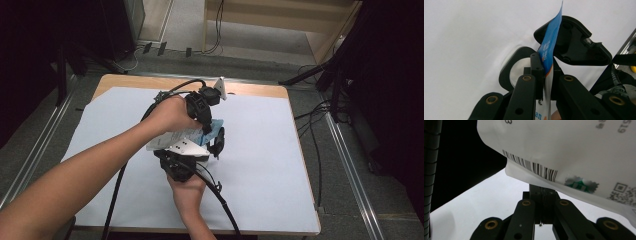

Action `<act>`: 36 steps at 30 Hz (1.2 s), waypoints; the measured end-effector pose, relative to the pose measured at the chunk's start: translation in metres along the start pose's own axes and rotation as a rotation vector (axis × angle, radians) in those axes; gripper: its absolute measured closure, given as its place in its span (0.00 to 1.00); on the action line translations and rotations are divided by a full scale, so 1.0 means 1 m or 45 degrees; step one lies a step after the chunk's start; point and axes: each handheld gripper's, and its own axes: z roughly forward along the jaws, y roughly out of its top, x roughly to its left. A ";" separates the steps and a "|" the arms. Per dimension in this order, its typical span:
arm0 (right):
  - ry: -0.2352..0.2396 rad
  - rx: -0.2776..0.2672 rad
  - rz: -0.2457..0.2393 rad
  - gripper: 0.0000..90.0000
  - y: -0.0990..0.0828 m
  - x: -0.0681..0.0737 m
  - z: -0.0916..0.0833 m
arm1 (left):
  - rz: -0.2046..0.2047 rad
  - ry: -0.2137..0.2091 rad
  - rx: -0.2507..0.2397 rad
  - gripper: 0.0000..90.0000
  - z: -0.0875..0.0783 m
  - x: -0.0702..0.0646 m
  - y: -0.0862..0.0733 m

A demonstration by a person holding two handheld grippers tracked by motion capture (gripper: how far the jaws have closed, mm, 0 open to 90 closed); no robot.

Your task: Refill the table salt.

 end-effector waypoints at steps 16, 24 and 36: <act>0.015 0.002 0.011 1.00 -0.001 0.000 0.000 | -0.008 0.005 0.008 0.99 0.001 0.000 0.001; 0.019 -0.003 0.006 1.00 0.000 0.000 -0.001 | -0.018 -0.002 0.004 0.99 0.000 -0.001 0.000; 0.017 -0.020 0.009 1.00 0.002 0.001 -0.004 | -0.023 -0.003 0.005 0.99 -0.004 0.003 0.003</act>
